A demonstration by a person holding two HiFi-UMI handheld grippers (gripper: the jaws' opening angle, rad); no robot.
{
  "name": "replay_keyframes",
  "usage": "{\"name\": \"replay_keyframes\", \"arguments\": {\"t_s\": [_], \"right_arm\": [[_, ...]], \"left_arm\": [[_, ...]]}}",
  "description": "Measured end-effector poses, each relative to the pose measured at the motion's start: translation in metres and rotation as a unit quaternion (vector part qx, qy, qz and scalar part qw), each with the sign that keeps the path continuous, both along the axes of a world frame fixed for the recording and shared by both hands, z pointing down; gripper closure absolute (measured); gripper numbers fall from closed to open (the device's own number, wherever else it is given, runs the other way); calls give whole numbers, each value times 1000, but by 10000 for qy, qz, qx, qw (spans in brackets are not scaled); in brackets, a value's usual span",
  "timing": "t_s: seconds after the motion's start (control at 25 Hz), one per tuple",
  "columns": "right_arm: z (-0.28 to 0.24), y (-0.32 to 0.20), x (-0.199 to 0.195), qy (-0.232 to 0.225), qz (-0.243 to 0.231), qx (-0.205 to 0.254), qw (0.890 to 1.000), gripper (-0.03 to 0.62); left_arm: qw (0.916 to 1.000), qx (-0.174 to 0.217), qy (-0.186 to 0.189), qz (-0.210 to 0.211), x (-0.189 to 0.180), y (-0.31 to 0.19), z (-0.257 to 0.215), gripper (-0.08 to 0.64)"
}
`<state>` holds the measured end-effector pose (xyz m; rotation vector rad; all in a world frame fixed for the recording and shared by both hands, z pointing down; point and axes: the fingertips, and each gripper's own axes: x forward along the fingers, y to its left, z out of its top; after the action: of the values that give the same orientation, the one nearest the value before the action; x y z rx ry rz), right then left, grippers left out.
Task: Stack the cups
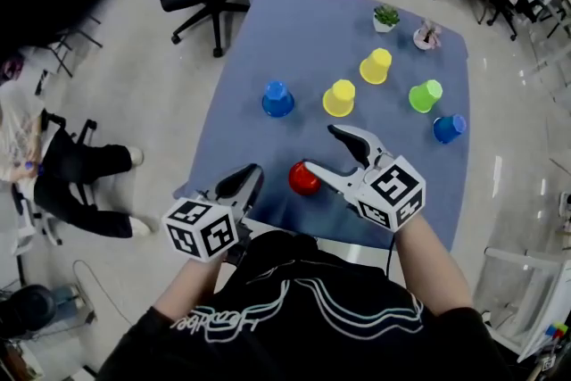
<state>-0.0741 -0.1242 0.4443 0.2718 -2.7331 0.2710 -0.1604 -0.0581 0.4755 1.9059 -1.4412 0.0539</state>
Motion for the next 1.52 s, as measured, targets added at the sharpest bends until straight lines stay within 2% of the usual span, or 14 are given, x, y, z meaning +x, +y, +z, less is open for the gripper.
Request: {"name": "replay_keyframes", "arguments": {"t_s": [0.28, 0.56, 0.72, 1.16, 1.52], "right_arm": [[4, -35, -31, 243, 92, 187, 9995, 279], [20, -52, -71, 536, -47, 80, 9985, 279], [30, -64, -86, 608, 75, 21, 9981, 279], [62, -87, -116, 778, 352, -220, 9961, 279], [75, -94, -131, 983, 274, -97, 9947, 284]], "left_arm": [[9999, -31, 79, 56, -19, -13, 3, 512], [9998, -109, 97, 161, -47, -35, 2, 512], [9996, -156, 146, 194, -63, -44, 7, 512], [9991, -275, 159, 291, -96, -60, 21, 512], [9992, -254, 188, 226, -112, -68, 25, 512]]}}
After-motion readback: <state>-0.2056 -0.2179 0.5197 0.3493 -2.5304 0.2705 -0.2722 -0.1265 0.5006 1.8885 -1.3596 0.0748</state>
